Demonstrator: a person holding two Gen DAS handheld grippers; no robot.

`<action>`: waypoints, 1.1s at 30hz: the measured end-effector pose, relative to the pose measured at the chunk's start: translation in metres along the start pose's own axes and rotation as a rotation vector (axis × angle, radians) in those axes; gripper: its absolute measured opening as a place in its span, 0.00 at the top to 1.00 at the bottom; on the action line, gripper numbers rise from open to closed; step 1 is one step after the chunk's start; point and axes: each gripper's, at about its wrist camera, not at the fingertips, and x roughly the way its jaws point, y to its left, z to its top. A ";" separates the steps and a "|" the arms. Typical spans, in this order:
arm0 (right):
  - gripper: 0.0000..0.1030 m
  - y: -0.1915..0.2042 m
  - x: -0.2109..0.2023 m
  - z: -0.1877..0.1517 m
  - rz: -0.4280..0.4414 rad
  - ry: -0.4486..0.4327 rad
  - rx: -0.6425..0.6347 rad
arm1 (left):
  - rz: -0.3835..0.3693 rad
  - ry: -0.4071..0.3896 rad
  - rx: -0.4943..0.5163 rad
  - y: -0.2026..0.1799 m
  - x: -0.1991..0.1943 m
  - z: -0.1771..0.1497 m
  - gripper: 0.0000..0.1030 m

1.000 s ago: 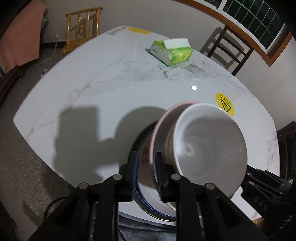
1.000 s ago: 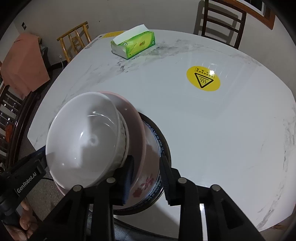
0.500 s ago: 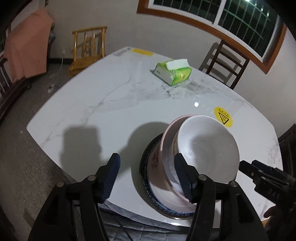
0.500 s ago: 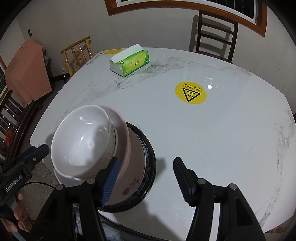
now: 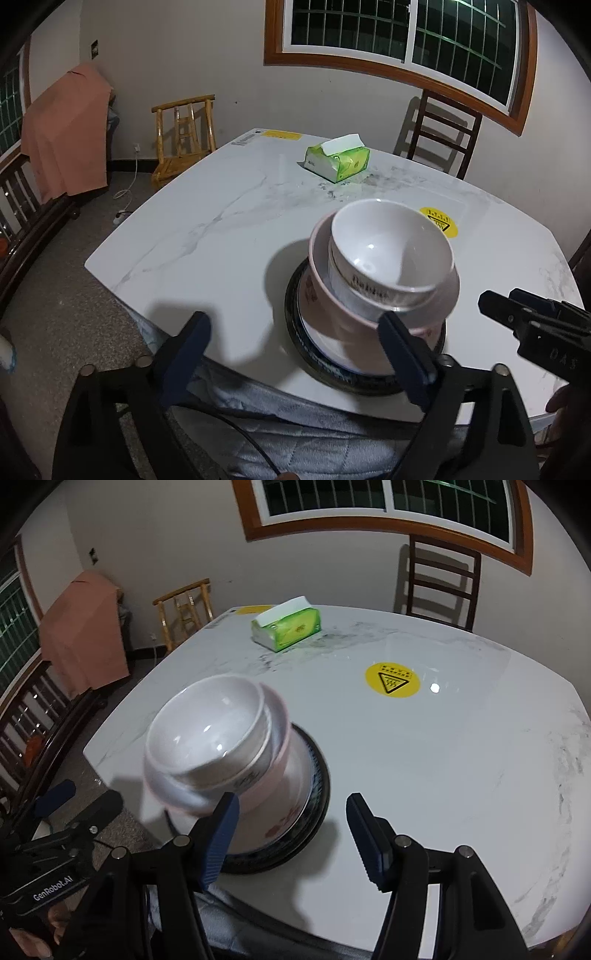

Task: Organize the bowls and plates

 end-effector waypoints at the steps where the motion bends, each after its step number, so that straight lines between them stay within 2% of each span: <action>1: 0.40 0.002 -0.001 -0.004 0.007 -0.004 -0.006 | 0.000 -0.001 0.000 -0.001 -0.001 -0.004 0.08; 10: 0.37 0.014 -0.005 -0.025 0.007 -0.036 -0.085 | 0.013 0.017 0.001 -0.011 0.000 -0.017 0.05; 25: 0.22 0.011 -0.005 -0.038 -0.045 -0.028 -0.091 | 0.081 0.024 0.048 -0.022 0.003 -0.023 0.05; 33: 0.20 0.009 -0.001 -0.042 -0.054 -0.016 -0.089 | 0.093 0.034 0.059 -0.025 0.006 -0.023 0.05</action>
